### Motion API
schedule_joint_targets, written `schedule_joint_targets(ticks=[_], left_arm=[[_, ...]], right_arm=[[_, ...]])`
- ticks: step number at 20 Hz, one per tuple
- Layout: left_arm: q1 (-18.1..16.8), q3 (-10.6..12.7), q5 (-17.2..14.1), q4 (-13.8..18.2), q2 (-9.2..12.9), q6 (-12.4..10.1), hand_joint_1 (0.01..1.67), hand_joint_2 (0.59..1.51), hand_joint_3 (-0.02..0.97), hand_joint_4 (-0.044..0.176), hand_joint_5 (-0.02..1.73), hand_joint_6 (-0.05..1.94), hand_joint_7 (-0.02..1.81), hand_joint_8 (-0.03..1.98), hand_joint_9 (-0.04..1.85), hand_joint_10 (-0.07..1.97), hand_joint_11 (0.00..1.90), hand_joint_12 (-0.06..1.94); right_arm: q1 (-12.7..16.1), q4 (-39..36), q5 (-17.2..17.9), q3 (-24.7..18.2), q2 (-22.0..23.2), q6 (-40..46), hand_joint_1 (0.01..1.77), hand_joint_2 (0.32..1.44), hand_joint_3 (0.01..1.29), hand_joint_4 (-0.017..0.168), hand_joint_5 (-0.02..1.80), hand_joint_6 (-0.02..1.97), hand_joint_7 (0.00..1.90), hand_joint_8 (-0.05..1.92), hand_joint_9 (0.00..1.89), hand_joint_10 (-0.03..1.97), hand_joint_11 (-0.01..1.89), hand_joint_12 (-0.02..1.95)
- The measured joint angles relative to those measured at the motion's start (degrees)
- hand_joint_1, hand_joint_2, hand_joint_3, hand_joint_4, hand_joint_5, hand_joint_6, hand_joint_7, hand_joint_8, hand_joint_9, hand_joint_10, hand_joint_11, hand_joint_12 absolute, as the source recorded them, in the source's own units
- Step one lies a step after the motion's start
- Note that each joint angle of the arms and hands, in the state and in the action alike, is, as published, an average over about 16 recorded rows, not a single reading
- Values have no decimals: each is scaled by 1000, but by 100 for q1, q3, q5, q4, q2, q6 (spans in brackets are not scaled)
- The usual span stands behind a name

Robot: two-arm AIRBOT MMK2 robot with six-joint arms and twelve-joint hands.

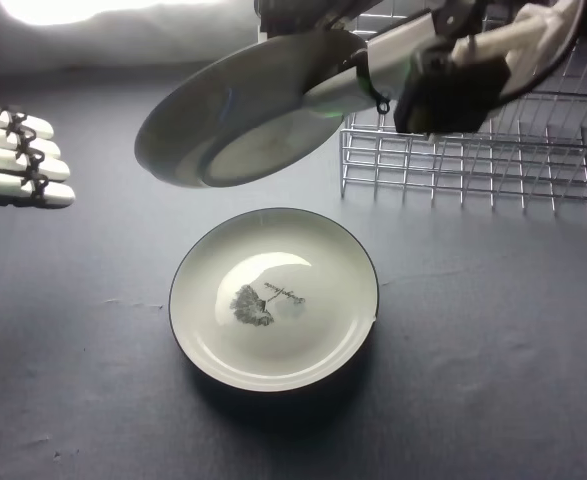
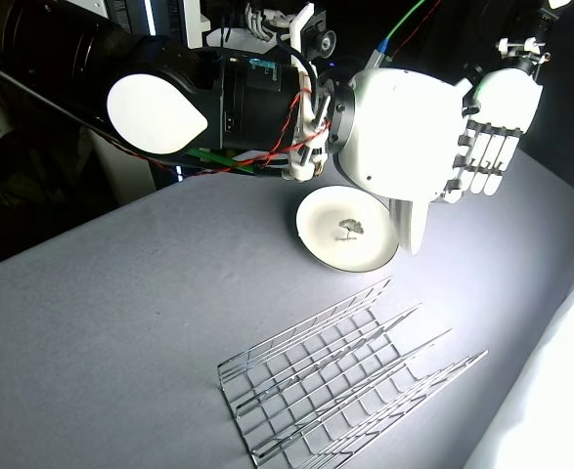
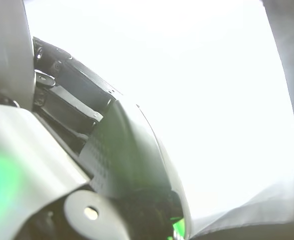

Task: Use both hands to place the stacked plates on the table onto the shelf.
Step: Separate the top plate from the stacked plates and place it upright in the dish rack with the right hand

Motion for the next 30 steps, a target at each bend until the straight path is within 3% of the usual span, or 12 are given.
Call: schedule_joint_targets(ticks=[7,17,25,30], left_arm=[[53,86,-30,-11,-19,16,14,1151,3,-1,17,19,16,12,21,6,15,-6],[44,76,-94,-8,-10,26,14,1150,2,-1,16,19,15,12,21,5,15,-6],[-22,-94,-260,5,34,-14,14,1150,2,-1,18,19,14,11,20,5,15,-6],[-57,-277,-480,20,64,-173,14,1151,2,-1,18,20,15,11,19,5,15,-5]], right_arm=[[152,648,-324,166,44,-1,1405,1021,15,-8,927,960,1051,797,949,1086,723,1119],[360,1281,-527,490,122,-9,1405,1026,15,-8,921,961,1042,815,944,1092,733,1137],[469,1535,-793,644,241,-18,1405,1026,15,-8,924,962,1043,808,946,1080,743,1127],[514,1491,-966,740,329,-28,1405,1026,15,-8,929,961,1044,802,942,1079,742,1120]])
